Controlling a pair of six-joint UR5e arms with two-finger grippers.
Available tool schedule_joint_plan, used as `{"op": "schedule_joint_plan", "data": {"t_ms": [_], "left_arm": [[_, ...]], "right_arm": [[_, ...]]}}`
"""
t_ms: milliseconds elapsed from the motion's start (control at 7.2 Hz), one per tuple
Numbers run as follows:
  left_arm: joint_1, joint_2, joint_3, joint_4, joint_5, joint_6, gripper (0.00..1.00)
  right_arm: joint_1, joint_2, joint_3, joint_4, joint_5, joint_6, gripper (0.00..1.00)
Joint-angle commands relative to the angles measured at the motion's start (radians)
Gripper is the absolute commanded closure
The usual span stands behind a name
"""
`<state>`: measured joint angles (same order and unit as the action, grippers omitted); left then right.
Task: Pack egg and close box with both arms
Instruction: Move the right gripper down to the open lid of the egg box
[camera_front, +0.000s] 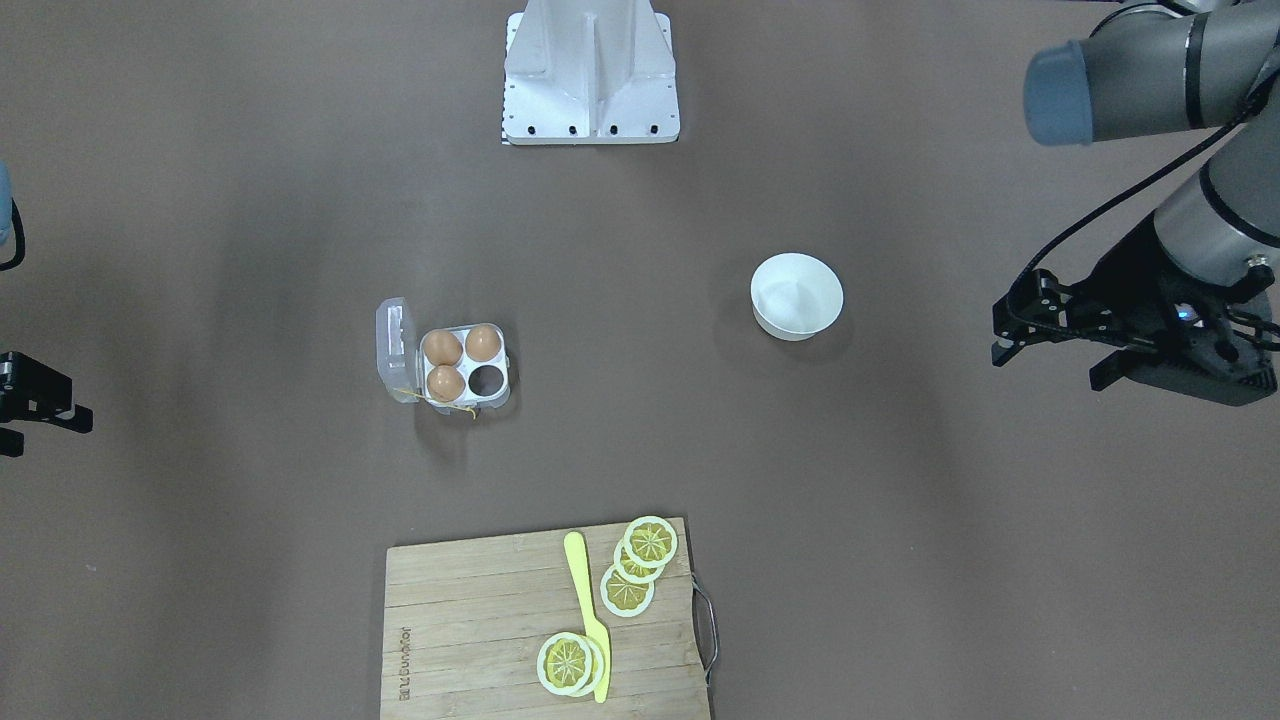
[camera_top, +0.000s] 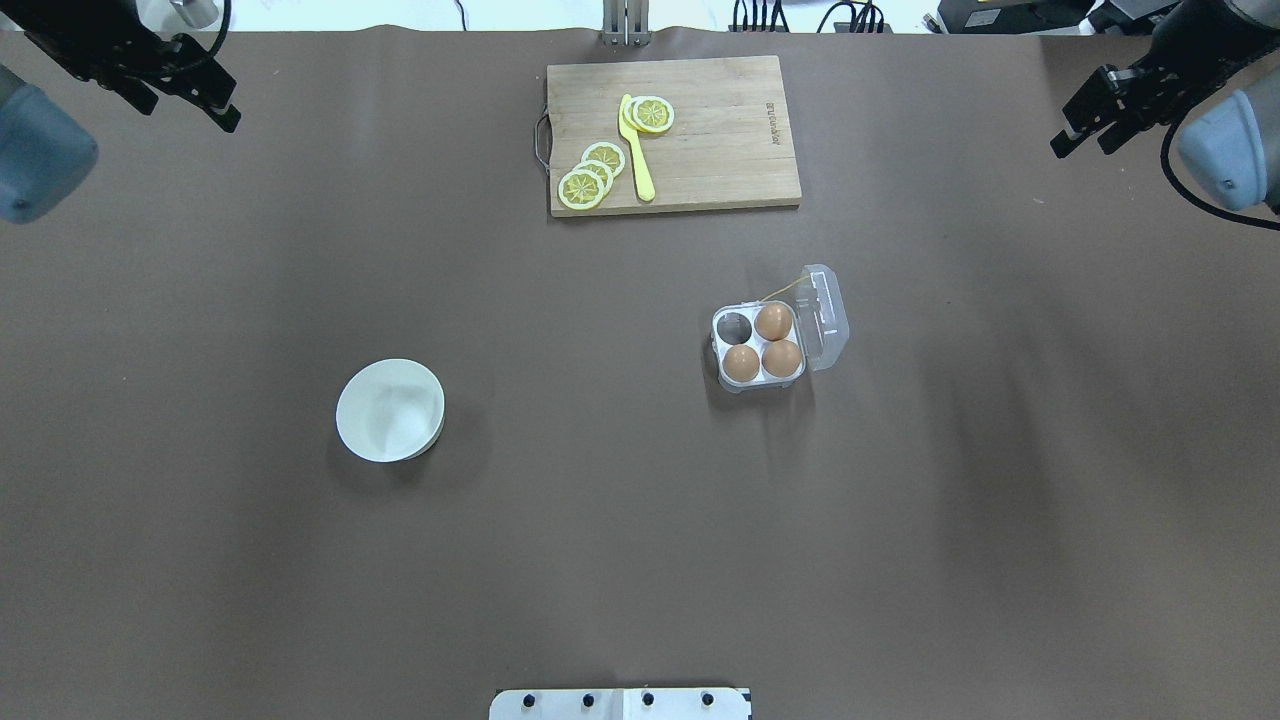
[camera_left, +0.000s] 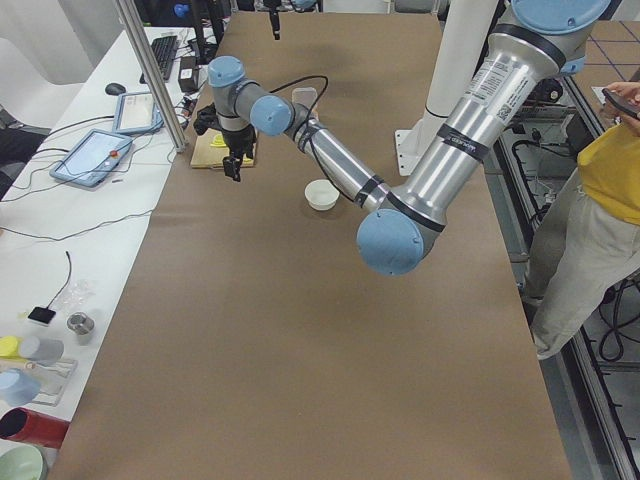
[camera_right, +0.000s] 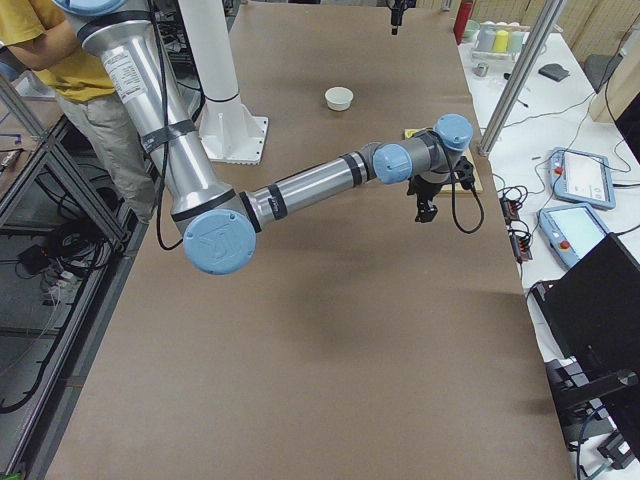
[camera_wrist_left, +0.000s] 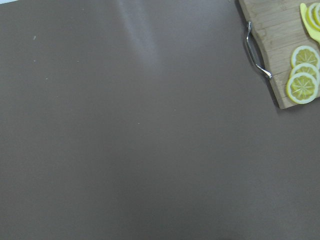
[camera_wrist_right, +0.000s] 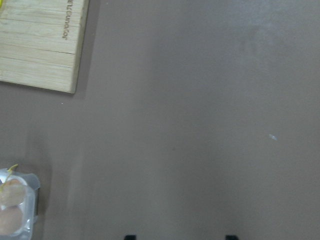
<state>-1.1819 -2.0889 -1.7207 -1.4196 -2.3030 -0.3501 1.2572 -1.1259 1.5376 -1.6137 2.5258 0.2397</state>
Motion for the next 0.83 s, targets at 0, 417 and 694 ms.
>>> {"op": "schedule_joint_plan", "data": {"t_ms": [0, 417, 694], "left_arm": [[-0.050, 0.076, -0.002, -0.004, 0.002, 0.092, 0.05], [-0.119, 0.133, -0.019, -0.015, 0.001, 0.120, 0.04], [-0.142, 0.150, -0.019, -0.015, 0.001, 0.151, 0.04]], "right_arm": [[-0.030, 0.003, -0.014, 0.001, 0.184, -0.005, 1.00], [-0.142, 0.003, -0.016, 0.002, 0.244, -0.010, 1.00], [-0.194, 0.011, -0.030, 0.030, 0.272, -0.011, 1.00]]}}
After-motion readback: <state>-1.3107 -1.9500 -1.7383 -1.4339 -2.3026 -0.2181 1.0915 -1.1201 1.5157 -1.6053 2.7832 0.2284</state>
